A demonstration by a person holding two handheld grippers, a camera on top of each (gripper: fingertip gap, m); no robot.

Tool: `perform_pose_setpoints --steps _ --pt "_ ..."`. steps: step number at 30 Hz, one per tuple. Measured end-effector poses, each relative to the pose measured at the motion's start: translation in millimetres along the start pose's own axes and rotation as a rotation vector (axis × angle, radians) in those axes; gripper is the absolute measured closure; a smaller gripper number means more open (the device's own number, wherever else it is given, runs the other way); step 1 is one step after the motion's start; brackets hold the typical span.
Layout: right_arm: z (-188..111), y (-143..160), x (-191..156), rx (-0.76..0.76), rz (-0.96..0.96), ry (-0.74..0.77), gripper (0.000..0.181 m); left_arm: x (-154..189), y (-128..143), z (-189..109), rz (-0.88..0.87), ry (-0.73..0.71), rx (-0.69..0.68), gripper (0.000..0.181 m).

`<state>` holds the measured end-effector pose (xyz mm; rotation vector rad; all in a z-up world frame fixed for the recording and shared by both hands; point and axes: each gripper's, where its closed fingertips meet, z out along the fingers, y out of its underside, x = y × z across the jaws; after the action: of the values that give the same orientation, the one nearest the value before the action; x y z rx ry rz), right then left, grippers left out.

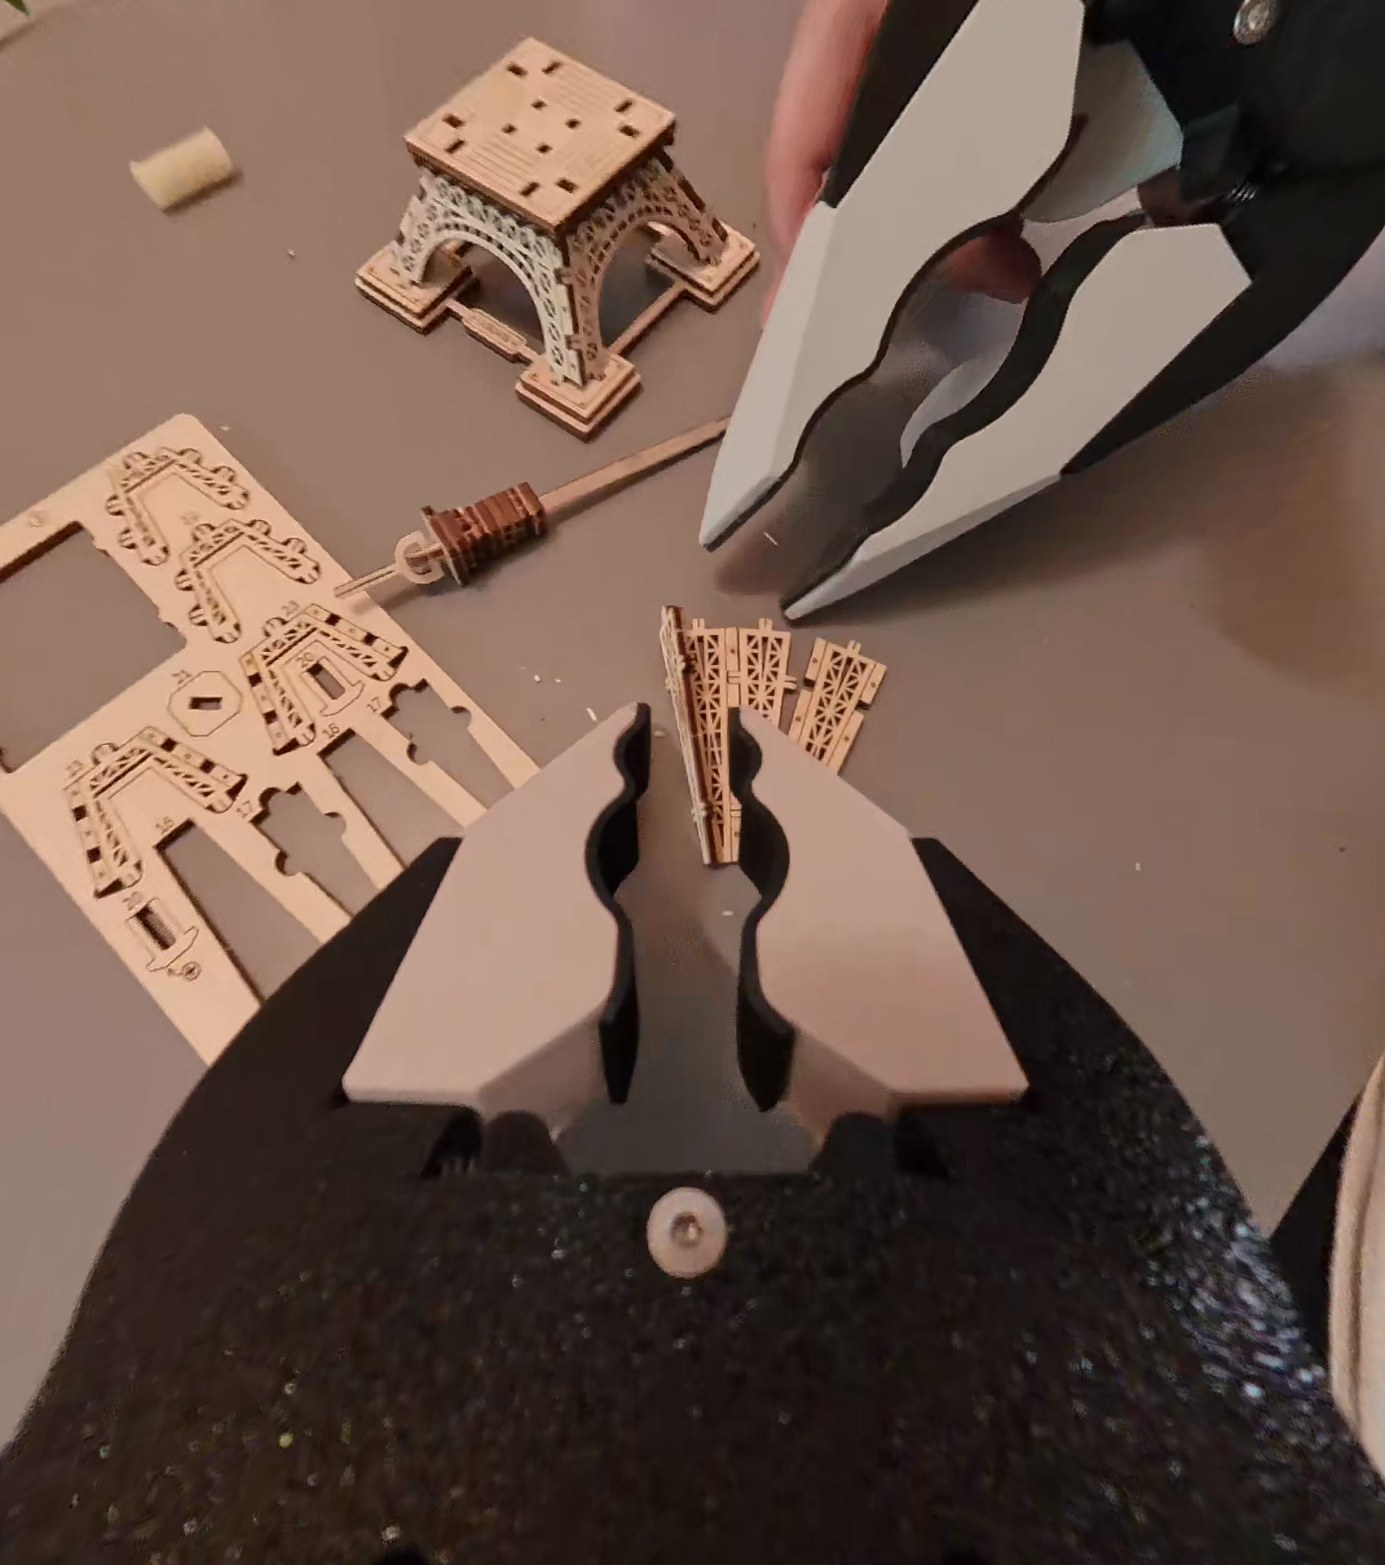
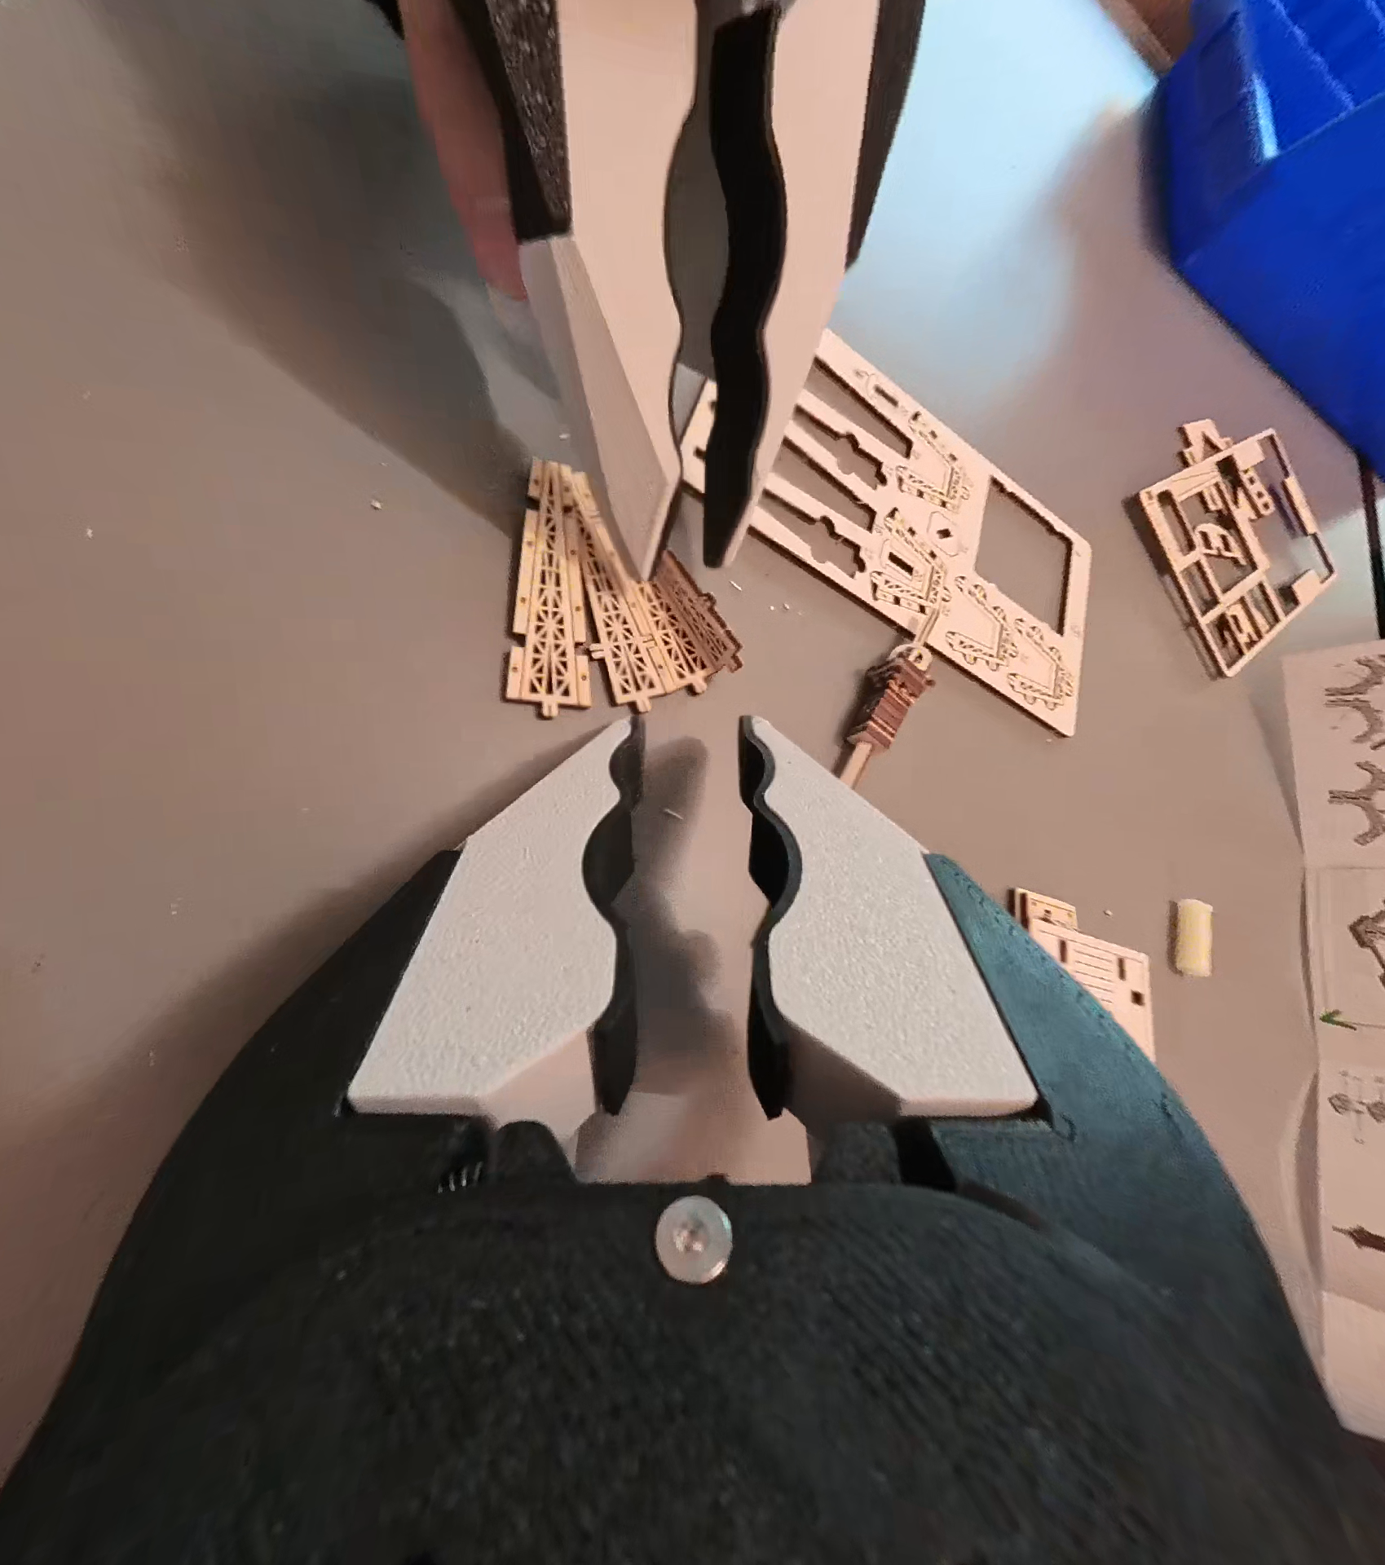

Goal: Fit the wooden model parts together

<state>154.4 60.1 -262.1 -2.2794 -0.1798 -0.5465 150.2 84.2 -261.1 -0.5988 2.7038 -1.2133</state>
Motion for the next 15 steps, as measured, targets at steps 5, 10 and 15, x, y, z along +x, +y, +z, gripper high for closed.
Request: perform_pose_setpoints --steps 5,10,15 --pt "2.1 -2.5 -1.2 0.013 -0.045 0.039 0.157 -5.5 0.0 4.2 0.025 -0.032 -0.021 0.180" --pt "-0.4 -8.1 0.8 0.002 -0.190 0.131 0.154 -17.3 -15.9 -1.0 -0.044 0.008 0.029 0.180" --pt "-4.9 -14.7 15.2 0.000 -0.288 0.296 0.160 -14.3 -31.9 -6.4 0.030 0.038 0.065 0.180"
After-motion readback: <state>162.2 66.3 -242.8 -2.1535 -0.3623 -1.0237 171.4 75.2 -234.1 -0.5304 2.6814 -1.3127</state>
